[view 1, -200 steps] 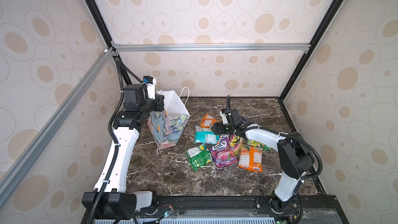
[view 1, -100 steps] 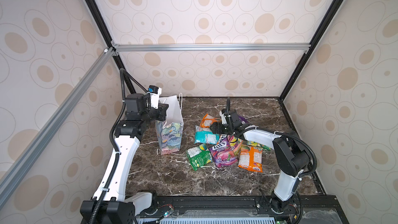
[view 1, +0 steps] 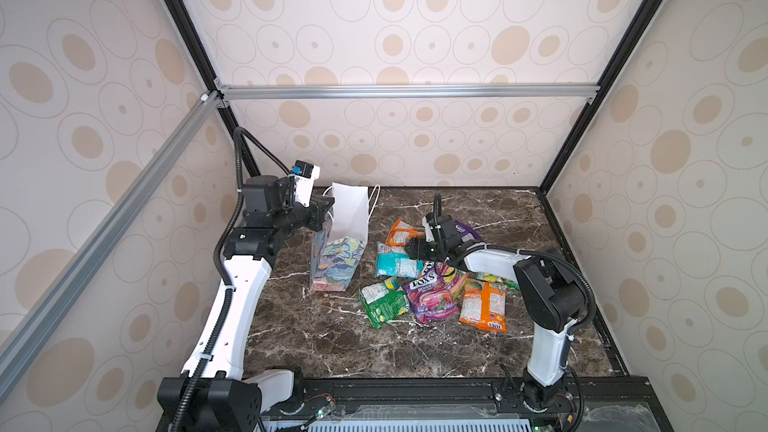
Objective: Place the snacks into the paper bag
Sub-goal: Pick up the snack from the top-center of the table, then place the paper bag at the top-center of the table.
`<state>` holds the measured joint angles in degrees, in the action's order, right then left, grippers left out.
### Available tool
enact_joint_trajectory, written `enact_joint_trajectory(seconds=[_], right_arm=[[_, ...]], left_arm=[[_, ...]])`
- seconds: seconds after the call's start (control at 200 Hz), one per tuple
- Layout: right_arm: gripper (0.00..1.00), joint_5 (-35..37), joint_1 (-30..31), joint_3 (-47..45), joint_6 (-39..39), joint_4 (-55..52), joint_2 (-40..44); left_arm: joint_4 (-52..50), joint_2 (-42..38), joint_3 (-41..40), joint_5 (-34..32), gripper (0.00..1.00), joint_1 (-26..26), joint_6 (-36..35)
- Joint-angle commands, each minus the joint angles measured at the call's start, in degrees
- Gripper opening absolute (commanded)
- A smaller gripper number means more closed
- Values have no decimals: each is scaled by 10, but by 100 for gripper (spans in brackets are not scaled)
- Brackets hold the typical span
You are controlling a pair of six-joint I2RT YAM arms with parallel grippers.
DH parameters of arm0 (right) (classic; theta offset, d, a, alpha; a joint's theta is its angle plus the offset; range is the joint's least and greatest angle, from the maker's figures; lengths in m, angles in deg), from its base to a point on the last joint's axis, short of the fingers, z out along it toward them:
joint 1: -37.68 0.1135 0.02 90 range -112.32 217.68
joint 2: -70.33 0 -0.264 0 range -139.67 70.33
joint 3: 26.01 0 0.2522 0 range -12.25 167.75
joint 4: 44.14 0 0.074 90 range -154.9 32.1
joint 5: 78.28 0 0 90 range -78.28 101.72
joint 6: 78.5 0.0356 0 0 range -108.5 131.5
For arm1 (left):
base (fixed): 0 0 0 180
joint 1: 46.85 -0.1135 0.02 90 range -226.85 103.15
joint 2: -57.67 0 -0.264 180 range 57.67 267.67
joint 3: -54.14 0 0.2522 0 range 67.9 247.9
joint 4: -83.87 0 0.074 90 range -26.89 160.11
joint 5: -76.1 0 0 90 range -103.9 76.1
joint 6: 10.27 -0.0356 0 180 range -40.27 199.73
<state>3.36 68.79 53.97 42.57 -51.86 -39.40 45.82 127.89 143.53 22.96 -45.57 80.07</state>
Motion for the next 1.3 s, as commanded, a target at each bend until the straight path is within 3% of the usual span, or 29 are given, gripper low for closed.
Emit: enact_joint_trajectory(seconds=[0.0,0.32,0.435,0.58,0.69,0.965,1.296], right_arm=[[78,-2,1,3,6,31,3],[79,9,1,13,33,45,-14],[74,25,-1,19,37,51,-24],[64,31,-2,36,37,36,-38],[50,26,-3,35,40,43,-40],[0,20,-7,30,30,37,-13],[0,10,-12,30,-24,-12,50]], left_arm=[[11,5,40,21,0,-4,-18],[21,4,1,-1,0,-3,-25],[25,4,-2,3,0,-3,-24],[30,4,-10,1,0,-3,-21],[36,1,-16,-5,0,-3,-18],[75,-24,-49,-22,0,-4,12],[96,-24,-50,-15,0,-5,45]])
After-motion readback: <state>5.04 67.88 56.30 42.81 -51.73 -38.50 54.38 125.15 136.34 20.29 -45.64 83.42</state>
